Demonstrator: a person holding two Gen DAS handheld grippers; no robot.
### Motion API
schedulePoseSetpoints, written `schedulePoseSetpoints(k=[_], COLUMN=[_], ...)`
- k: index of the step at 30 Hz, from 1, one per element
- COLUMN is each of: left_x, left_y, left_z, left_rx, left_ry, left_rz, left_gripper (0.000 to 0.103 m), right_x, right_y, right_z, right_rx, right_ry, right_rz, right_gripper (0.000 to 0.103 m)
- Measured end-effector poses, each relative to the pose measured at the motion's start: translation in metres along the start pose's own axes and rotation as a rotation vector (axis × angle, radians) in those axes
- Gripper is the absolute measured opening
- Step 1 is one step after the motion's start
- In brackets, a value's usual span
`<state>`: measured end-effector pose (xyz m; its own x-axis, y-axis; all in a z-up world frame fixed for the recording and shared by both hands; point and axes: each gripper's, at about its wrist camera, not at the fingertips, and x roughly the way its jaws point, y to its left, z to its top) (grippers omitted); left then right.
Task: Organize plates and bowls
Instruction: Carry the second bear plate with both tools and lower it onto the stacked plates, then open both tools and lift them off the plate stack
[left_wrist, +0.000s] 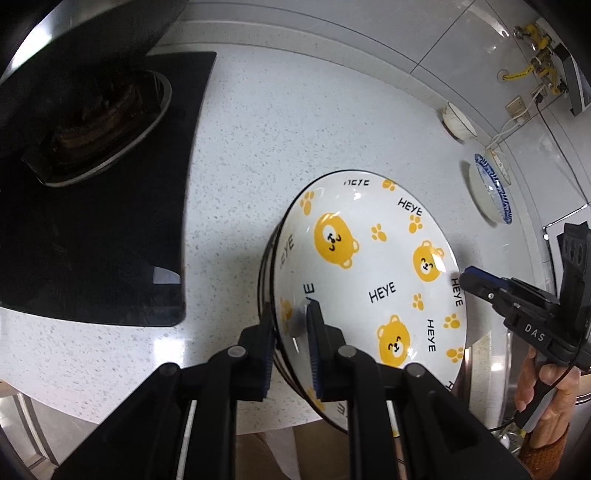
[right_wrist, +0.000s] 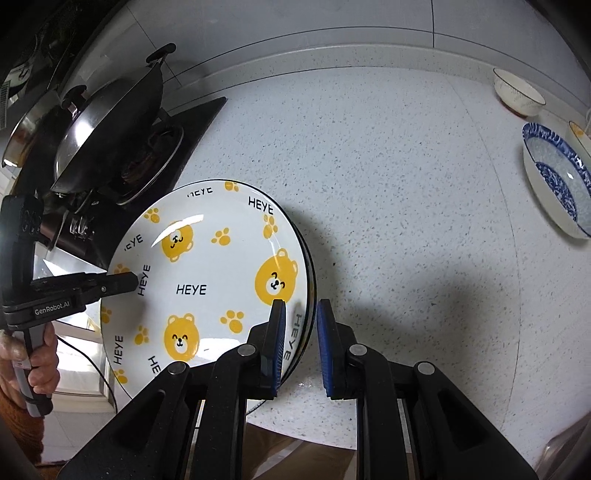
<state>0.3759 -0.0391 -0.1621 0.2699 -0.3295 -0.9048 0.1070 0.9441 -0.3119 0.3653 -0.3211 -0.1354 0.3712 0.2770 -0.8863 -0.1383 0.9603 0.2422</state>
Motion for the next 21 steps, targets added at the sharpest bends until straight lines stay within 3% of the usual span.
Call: schedulePoseSetpoints(k=[2,5,11,15,18,21], left_x=[-0.001,-0.004,-0.011,-0.027,-0.047,-0.059], left_y=[0.000,0.005,0.003,0.005,0.006,-0.009], left_z=[0.000,-0.001,-0.002,-0.002,-0.001,0.000], left_rx=[0.009,-0.003,0.023,-0.001,-0.039,-0.065], left_ry=[-0.005,-0.015,-0.053,-0.139,-0.218,-0.242], left_rz=[0.051,0.020,0.064,0.134,0.151,0.109], left_gripper=[0.018,0.021,0.021,0.021,0.021,0.021], right_x=[0.000,0.000,-0.008,-0.020,-0.032,-0.042], right_y=[0.002,0.003,0.006,0.000,-0.009,-0.026], right_z=[-0.002,-0.003,-0.005,-0.006,-0.007,-0.005], right_rx=[-0.009,-0.012,-0.026,-0.030,-0.033,-0.031], right_ry=[-0.006,-0.015,-0.048,-0.083,-0.116,-0.145], right_rz=[-0.008,-0.016,-0.052,-0.082,-0.124,-0.171], right_gripper=[0.016,0.016,0.016,0.016,0.026,0.040])
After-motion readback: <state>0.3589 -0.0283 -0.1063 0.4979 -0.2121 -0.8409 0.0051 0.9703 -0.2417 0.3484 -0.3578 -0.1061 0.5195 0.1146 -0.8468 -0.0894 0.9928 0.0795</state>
